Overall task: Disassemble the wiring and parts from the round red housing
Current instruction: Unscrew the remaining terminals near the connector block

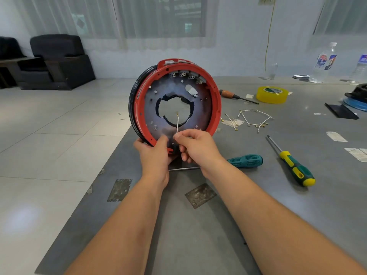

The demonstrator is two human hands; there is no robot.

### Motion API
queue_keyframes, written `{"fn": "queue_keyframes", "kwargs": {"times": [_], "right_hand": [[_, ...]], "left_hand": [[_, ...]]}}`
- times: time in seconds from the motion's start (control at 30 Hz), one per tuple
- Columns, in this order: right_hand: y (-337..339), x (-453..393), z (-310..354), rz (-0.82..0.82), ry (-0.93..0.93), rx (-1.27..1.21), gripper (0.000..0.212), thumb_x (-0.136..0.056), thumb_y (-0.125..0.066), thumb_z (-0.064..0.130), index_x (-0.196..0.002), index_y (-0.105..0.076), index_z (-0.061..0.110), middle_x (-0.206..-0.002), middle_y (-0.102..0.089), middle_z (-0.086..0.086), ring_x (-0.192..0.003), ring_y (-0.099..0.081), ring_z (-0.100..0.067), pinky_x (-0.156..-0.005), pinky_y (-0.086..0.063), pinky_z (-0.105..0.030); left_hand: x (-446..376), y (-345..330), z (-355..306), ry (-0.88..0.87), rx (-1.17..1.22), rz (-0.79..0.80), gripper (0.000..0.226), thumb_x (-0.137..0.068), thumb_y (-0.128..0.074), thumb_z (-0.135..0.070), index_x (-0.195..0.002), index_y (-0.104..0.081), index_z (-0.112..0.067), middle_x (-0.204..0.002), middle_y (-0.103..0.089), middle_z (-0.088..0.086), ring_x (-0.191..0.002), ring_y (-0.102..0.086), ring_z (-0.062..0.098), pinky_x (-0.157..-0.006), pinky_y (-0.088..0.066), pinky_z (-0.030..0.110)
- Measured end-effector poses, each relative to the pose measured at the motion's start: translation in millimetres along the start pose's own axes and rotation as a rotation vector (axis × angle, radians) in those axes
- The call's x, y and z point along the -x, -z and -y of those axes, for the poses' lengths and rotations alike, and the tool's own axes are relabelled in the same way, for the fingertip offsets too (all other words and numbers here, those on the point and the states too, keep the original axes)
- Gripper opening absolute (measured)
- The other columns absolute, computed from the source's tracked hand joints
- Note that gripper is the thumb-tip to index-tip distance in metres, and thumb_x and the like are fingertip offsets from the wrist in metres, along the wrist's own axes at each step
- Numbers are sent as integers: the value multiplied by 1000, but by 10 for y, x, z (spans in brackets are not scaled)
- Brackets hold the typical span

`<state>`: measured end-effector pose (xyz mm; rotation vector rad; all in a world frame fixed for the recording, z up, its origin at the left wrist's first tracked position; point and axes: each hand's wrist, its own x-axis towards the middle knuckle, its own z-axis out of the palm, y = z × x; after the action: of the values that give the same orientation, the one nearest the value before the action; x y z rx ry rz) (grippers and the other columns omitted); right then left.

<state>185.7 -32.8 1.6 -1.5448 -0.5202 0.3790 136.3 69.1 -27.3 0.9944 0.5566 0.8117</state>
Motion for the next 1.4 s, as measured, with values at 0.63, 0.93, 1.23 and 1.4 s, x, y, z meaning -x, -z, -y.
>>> {"fn": "queue_keyframes", "kwargs": {"times": [0.63,0.93,1.23,1.4], "right_hand": [[1235,-378,114,-469,-194,384,13,-81,-66,9,-71,-74,10,-61,-73,-5,-78,-77,-25,-88,-62,-44],[1097,-1158,21,-346,-281,1022,22,-89,-65,16,-106,-73,5,-109,-73,-15,-103,-68,-30,-75,-54,-32],[1016,-1306,-88,-342,-212,1142,24,-93,-64,20,-111,-69,6,-115,-69,-18,-108,-65,-35,-75,-48,-34],[1072,-1034,138,-122,-184,1131,32,-97,-64,31,-120,-72,10,-120,-72,-13,-114,-65,-32,-97,-54,-38]], "left_hand": [[117,-35,-129,39,105,-7,52,-99,-72,-14,-133,-34,-17,-127,-60,0,-110,-72,20,-78,-66,51],[48,-29,-65,9,123,-1,53,-97,-76,-16,-132,-36,-19,-125,-65,1,-102,-77,17,-79,-66,50],[31,-42,-58,-5,148,-22,51,-96,-78,-19,-127,-38,-19,-122,-62,-4,-100,-77,13,-72,-67,45],[53,-47,-83,9,122,-14,46,-96,-78,-17,-121,-39,-23,-125,-64,1,-105,-76,19,-72,-67,46]]}}
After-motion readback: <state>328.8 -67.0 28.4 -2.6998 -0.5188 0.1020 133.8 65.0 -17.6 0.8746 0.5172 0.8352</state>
